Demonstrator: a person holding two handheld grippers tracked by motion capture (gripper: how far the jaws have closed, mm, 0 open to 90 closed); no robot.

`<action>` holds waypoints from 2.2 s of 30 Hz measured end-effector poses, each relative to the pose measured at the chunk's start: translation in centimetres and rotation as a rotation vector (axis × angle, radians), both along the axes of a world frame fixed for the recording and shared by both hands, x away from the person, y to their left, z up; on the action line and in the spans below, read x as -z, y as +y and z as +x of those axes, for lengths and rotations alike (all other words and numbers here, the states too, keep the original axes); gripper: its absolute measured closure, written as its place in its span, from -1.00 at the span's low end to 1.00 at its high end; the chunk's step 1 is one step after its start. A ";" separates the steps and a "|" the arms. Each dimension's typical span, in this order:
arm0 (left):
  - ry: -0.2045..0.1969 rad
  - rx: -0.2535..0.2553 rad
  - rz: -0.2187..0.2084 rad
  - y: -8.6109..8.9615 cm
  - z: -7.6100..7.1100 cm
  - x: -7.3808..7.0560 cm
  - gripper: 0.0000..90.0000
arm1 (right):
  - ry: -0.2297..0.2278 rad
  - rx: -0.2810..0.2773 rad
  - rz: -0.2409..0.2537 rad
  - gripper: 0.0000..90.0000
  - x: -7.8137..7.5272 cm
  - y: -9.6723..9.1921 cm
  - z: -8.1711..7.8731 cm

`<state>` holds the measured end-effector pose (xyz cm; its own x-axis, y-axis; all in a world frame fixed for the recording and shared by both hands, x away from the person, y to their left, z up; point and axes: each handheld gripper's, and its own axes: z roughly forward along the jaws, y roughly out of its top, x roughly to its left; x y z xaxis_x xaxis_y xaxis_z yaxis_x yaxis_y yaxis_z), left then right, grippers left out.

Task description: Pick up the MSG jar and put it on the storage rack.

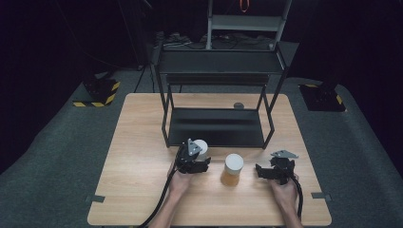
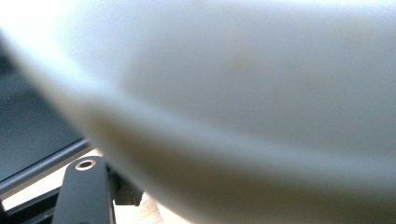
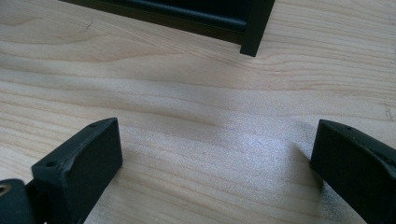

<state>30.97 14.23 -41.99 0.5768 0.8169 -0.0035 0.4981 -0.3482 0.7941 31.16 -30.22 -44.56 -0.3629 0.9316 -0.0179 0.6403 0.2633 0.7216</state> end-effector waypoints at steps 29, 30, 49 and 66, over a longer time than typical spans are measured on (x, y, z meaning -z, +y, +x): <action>0.066 0.040 0.006 0.2 2.4 -6.5 -0.32 | 0.000 0.000 0.000 -0.97 0.0 0.0 0.0; 0.066 0.040 0.006 0.2 2.4 -6.5 -0.32 | 0.000 0.000 0.000 -0.97 0.0 0.0 0.0; 0.082 0.069 0.036 0.2 5.5 -16.5 -0.32 | 0.000 0.000 -0.001 -0.97 0.0 0.0 0.0; 0.094 0.108 0.046 -1.2 8.2 -27.3 -0.32 | 0.000 0.001 0.000 -0.97 0.0 0.0 0.0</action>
<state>39.21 13.02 -14.65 0.6603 0.7506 -0.0252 0.5269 -0.4390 0.7278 31.16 -30.20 -44.55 -0.3619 0.9321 -0.0182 0.6407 0.2628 0.7214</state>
